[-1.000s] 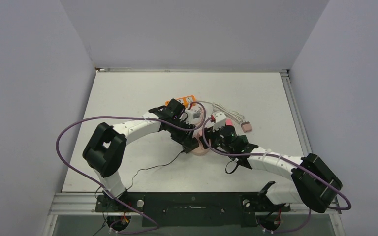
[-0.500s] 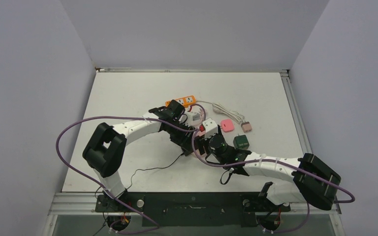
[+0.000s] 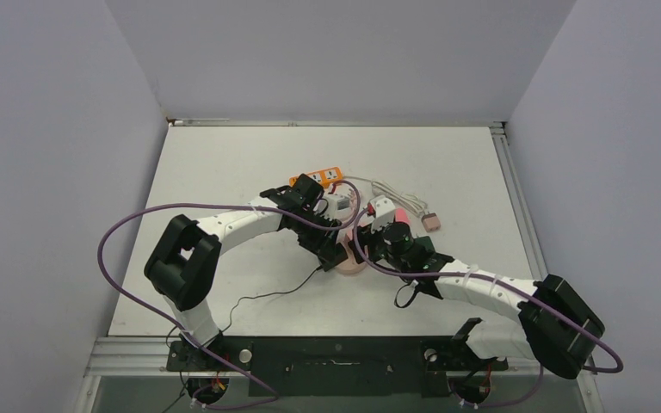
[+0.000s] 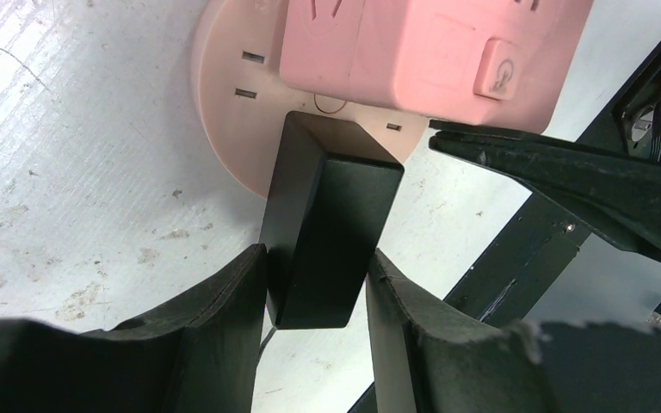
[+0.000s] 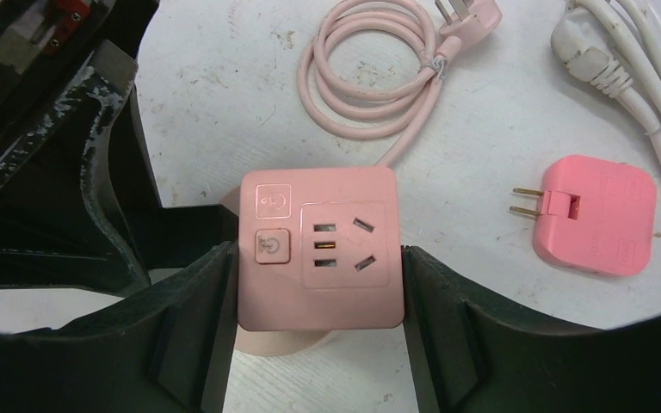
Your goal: Pull the plug off the socket
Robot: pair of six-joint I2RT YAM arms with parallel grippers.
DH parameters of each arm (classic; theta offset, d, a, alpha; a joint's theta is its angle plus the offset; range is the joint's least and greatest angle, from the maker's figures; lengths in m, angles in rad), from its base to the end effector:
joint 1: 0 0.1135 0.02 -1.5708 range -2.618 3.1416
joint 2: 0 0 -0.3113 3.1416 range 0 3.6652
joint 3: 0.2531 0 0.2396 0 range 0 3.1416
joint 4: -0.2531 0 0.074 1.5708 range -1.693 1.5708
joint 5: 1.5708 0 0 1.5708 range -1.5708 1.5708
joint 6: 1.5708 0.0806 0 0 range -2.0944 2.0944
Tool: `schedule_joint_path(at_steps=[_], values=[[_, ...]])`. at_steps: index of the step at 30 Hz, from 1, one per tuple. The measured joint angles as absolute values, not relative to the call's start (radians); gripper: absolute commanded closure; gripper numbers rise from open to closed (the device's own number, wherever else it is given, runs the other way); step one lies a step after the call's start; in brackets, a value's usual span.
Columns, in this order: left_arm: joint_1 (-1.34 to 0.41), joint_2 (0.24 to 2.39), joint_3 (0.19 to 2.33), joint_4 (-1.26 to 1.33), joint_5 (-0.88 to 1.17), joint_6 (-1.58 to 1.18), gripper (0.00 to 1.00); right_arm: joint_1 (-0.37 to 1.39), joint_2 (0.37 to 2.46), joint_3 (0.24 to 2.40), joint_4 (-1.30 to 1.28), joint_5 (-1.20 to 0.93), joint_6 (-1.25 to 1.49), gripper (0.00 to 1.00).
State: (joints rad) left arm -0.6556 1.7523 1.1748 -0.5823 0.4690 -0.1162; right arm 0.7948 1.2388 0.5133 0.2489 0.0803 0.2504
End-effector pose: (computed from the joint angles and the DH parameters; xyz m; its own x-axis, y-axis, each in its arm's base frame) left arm 0.2644 -0.2493 0.2096 -0.8014 0.4859 -0.3488 0.5981 0.6578 -0.4579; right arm 0.1931 0.1875 0.2280 -0.4752 -0.1316 -0.8700 -0.5612 0.8068 0.1845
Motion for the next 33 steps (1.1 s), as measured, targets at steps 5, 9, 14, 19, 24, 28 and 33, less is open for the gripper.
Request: schedule_joint_path(at_steps=[5,9,14,19,24,28,33], values=[[-0.657,1.752,1.175,-0.582,0.468,-0.119,1.0,0.753,1.239,0.512,0.245,0.032,0.287,0.95],[-0.657,1.751,1.175,-0.58,0.468,-0.119,1.0,0.735,1.239,0.512,0.243,0.006,0.3,0.95],[-0.657,1.751,1.175,-0.583,0.467,-0.118,1.0,0.796,1.239,0.512,0.241,0.082,0.276,0.95],[-0.657,1.748,1.175,-0.606,0.471,-0.115,1.0,0.931,1.239,0.52,0.228,0.268,0.213,0.95],[-0.657,1.748,1.174,-0.627,0.48,-0.113,1.0,0.996,1.239,0.521,0.229,0.358,0.177,0.95],[-0.657,1.748,1.174,-0.631,0.48,-0.11,1.0,1.001,1.232,0.521,0.228,0.367,0.176,0.95],[-0.656,1.741,1.174,-0.621,0.456,-0.112,1.0,0.918,1.209,0.535,0.199,0.277,0.243,0.95]])
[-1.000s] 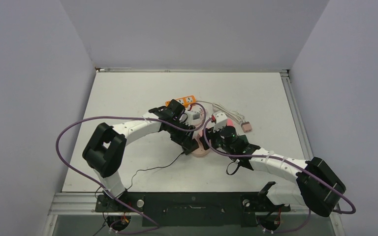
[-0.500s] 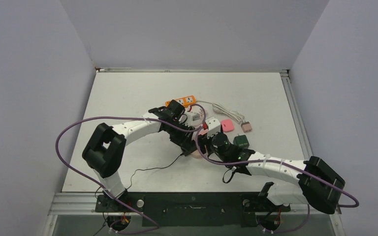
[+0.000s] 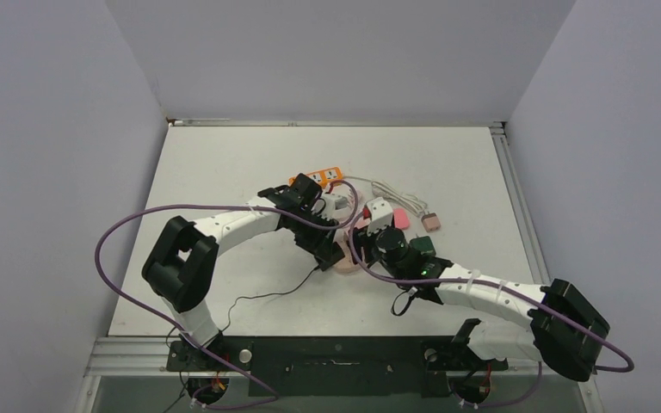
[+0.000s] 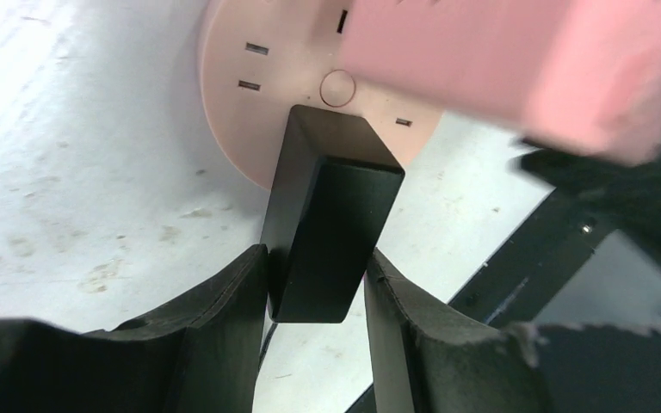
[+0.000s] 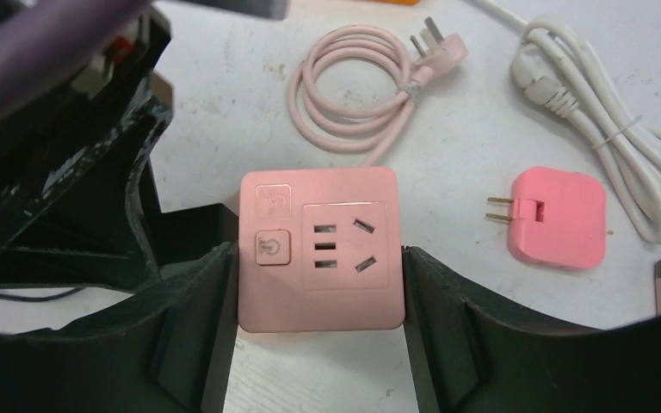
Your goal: Pull the plug off the socket
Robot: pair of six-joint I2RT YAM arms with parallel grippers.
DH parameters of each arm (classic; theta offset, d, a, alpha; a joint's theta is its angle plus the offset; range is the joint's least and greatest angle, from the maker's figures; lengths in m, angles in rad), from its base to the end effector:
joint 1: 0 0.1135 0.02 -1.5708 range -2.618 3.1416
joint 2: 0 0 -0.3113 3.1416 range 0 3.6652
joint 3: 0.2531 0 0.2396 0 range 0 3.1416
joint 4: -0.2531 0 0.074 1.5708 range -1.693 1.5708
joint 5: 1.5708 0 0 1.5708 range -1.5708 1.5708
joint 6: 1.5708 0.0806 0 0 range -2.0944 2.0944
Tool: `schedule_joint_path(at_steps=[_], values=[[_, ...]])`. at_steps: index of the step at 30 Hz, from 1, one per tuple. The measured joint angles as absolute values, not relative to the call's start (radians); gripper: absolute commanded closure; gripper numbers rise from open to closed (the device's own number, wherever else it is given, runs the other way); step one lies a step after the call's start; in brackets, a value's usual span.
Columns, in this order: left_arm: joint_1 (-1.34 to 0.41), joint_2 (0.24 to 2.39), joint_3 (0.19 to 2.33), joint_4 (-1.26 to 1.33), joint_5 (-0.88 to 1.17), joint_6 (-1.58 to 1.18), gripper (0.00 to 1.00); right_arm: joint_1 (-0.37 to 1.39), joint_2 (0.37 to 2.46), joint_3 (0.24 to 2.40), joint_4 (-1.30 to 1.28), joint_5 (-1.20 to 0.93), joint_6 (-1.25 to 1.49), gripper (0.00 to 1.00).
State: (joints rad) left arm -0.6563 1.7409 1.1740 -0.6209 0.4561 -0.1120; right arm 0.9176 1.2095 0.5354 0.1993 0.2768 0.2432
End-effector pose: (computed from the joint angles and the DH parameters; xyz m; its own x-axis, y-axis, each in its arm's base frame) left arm 0.2598 -0.2449 0.2106 -0.8060 0.4942 -0.3257 0.5918 0.6703 -0.4478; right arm 0.1776 0.1958 0.2375 -0.4180 -0.1651 -0.8933 -0.5312 0.8422 0.0929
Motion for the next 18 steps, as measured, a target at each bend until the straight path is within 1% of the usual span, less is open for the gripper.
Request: schedule_joint_path(at_steps=[6,11,16,17,18], values=[[-0.625,1.736,1.174,-0.605,0.373,-0.122,1.0,0.792,1.144,0.552,0.199,0.178,0.325,0.95],[-0.62,1.73,1.174,-0.6,0.35,-0.124,1.0,0.785,1.129,0.556,0.185,0.153,0.358,0.95],[-0.62,1.726,1.174,-0.598,0.342,-0.123,1.0,0.781,1.129,0.56,0.123,0.211,0.373,0.95],[-0.62,1.725,1.174,-0.598,0.34,-0.123,0.97,0.775,1.129,0.566,0.102,0.224,0.375,0.95],[-0.62,1.724,1.174,-0.598,0.339,-0.123,0.93,0.763,1.129,0.573,0.085,0.233,0.376,0.95]])
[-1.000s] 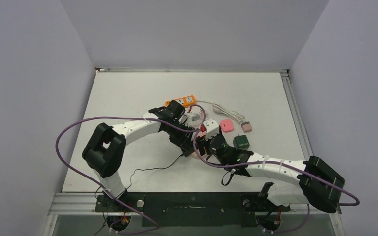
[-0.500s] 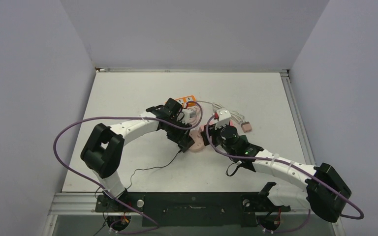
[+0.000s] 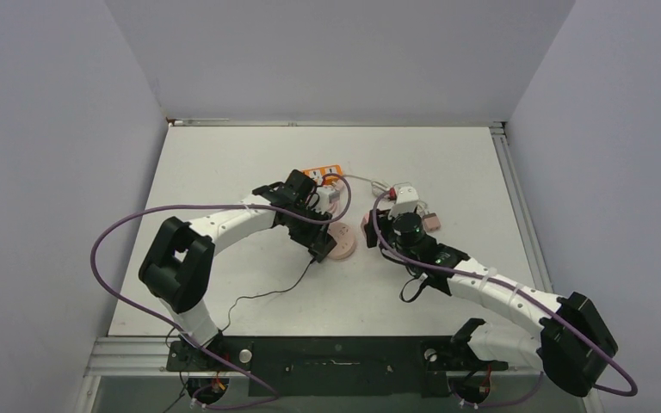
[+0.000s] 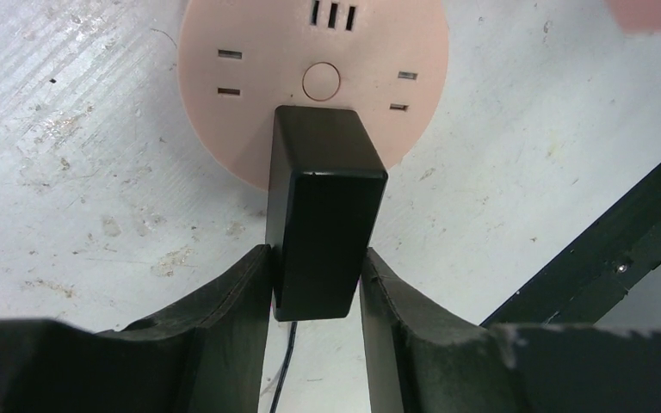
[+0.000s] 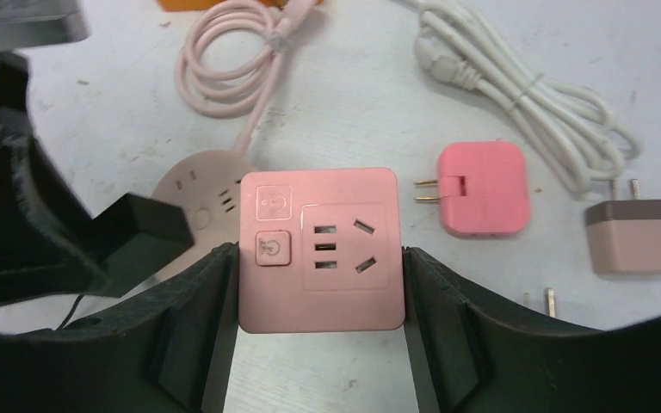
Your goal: Pull the plug off the socket
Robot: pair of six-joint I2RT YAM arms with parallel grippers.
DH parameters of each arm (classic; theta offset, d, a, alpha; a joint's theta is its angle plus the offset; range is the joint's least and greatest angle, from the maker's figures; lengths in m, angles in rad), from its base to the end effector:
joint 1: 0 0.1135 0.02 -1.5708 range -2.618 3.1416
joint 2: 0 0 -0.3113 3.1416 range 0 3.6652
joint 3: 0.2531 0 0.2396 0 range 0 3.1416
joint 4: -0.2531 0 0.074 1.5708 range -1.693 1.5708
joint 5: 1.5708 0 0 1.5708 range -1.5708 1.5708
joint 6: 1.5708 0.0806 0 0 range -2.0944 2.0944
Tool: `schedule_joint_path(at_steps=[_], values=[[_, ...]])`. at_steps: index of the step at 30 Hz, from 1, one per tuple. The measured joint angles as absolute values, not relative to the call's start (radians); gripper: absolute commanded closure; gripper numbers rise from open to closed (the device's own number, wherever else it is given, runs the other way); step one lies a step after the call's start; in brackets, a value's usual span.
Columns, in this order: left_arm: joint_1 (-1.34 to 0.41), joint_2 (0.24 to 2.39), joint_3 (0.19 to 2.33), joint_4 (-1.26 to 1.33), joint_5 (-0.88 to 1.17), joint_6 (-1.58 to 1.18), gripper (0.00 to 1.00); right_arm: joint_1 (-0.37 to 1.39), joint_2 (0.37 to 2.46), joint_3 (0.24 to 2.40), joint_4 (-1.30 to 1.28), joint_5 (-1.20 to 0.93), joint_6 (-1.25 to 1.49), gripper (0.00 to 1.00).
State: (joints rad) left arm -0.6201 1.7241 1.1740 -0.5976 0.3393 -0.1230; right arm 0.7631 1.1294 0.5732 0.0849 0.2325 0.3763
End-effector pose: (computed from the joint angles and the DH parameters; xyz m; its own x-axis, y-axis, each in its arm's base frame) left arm 0.2759 -0.2300 0.2143 -0.8173 0.4415 -0.3703 0.5632 0.7478 -0.3516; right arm 0.1946 0.1604 0.2542 -0.4978 0.0187 -0.8671 -0.3669 0.9013 0.2301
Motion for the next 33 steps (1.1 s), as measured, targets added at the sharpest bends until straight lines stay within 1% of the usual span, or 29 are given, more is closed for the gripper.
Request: schedule_joint_path(at_steps=[2,3,4,5,6,8,9,11,12,15,20,24,25,26,29,33], values=[[-0.62,1.722,1.174,-0.597,0.336,-0.123,0.82,0.716,1.131,0.59,0.054,0.234,0.381,0.95],[-0.62,1.72,1.174,-0.596,0.333,-0.122,0.73,0.677,1.135,0.6,0.041,0.229,0.384,0.95],[-0.62,1.718,1.174,-0.595,0.33,-0.122,0.59,0.647,1.14,0.606,0.036,0.226,0.386,0.95],[-0.62,1.716,1.173,-0.594,0.326,-0.122,0.5,0.601,1.151,0.611,0.033,0.215,0.388,0.95],[-0.62,1.713,1.172,-0.593,0.319,-0.12,0.43,0.568,1.163,0.613,0.03,0.207,0.39,0.95],[-0.62,1.708,1.166,-0.596,0.303,-0.116,0.33,0.509,1.191,0.614,0.023,0.191,0.39,0.92],[-0.62,1.707,1.162,-0.596,0.295,-0.114,0.3,0.487,1.206,0.614,0.018,0.184,0.39,0.88],[-0.62,1.703,1.157,-0.597,0.284,-0.113,0.2,0.455,1.24,0.614,0.01,0.162,0.39,0.79],[-0.62,1.699,1.155,-0.598,0.279,-0.113,0.16,0.44,1.257,0.614,0.006,0.15,0.39,0.73],[-0.624,1.675,1.142,-0.591,0.257,-0.109,0.12,0.404,1.303,0.616,0.003,0.116,0.395,0.55],[-0.654,1.596,1.11,-0.57,0.198,-0.095,0.08,0.382,1.315,0.618,0.028,0.098,0.407,0.23],[-0.689,1.554,1.108,-0.541,0.145,-0.087,0.06,0.38,1.32,0.618,0.033,0.099,0.413,0.04],[-0.698,1.551,1.108,-0.532,0.134,-0.084,0.06,0.38,1.32,0.618,0.036,0.099,0.413,0.01],[-0.703,1.551,1.108,-0.527,0.131,-0.082,0.05,0.38,1.32,0.618,0.041,0.099,0.413,0.0],[-0.714,1.56,1.11,-0.528,0.123,-0.079,0.05,0.38,1.316,0.617,0.058,0.099,0.414,0.06],[-0.714,1.615,1.137,-0.529,0.11,-0.074,0.06,0.38,1.258,0.581,0.089,0.106,0.416,0.08]])
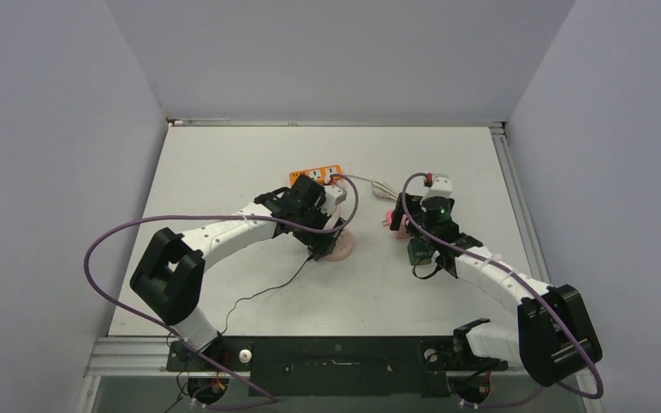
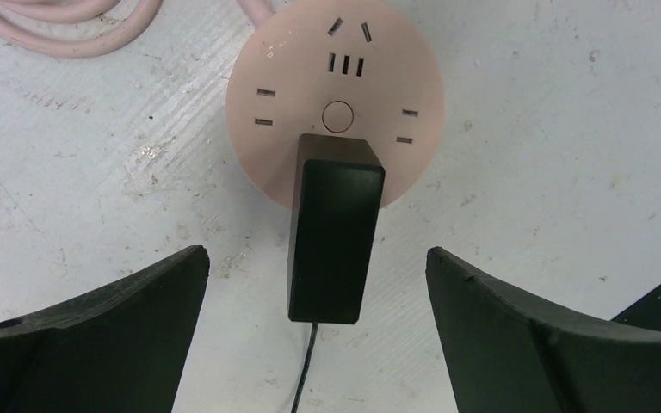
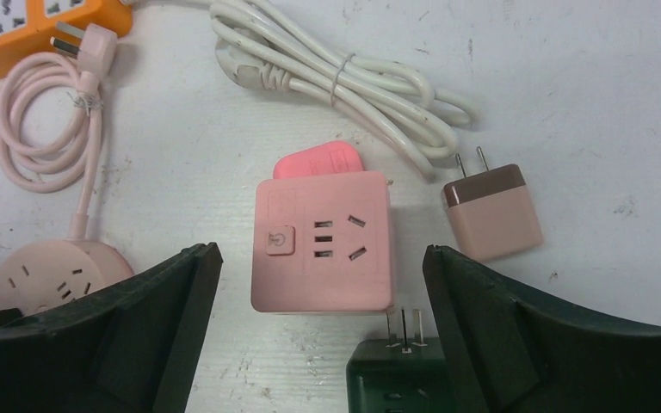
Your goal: Pull the plug off the socket
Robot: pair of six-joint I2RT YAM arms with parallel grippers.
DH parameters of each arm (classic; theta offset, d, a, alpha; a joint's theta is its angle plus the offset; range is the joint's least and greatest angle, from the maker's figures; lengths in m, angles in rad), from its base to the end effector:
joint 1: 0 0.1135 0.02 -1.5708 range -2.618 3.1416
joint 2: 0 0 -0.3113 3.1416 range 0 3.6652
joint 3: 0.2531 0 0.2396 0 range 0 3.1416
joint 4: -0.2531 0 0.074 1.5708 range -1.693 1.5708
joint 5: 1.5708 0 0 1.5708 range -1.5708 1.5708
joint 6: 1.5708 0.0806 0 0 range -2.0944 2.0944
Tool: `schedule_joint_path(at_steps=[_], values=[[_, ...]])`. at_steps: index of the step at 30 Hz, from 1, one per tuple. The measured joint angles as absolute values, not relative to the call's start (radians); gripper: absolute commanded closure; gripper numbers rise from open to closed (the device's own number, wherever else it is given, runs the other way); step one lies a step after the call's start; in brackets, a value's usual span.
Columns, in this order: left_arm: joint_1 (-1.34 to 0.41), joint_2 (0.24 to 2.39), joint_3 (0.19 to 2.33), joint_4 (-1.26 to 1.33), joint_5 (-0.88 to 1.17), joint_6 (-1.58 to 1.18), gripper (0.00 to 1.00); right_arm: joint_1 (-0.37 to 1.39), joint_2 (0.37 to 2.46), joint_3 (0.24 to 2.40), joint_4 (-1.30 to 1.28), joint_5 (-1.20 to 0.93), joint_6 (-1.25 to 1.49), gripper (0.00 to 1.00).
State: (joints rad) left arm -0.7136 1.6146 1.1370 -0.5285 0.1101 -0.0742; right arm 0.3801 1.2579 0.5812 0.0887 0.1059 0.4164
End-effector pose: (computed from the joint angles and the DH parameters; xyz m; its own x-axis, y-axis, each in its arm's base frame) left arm 0.2586 -0.2356 0.2410 -0.6884 0.4986 -0.5268 0.6458 0.7520 -0.1322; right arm 0.2547 0.0926 0.2257 -0.5873 0.1985 -0.7847 -0.0544 0.9576 0.2829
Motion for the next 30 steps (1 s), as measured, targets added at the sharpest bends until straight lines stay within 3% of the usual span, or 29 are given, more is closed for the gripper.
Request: schedule_joint_path(at_steps=[2,8,13,16,25,30], values=[[-0.714,1.647,1.152,-0.531,0.103,-0.074,0.1,0.38,1.206,0.548,0.112,0.11,0.417,0.08],[-0.714,1.716,1.195,-0.545,0.1,-0.074,0.49,0.38,1.1,0.482,0.181,0.115,0.417,0.07],[-0.715,1.731,1.208,-0.55,0.107,-0.074,0.75,0.38,1.074,0.458,0.209,0.115,0.416,0.07],[-0.719,1.732,1.208,-0.549,0.122,-0.074,0.97,0.38,1.067,0.456,0.209,0.107,0.415,0.08],[-0.709,1.716,1.184,-0.513,0.162,-0.118,1.0,0.38,1.049,0.479,0.189,-0.028,0.437,0.09],[-0.68,1.649,1.128,-0.476,0.233,-0.176,1.0,0.387,1.065,0.563,0.115,-0.147,0.589,0.09]])
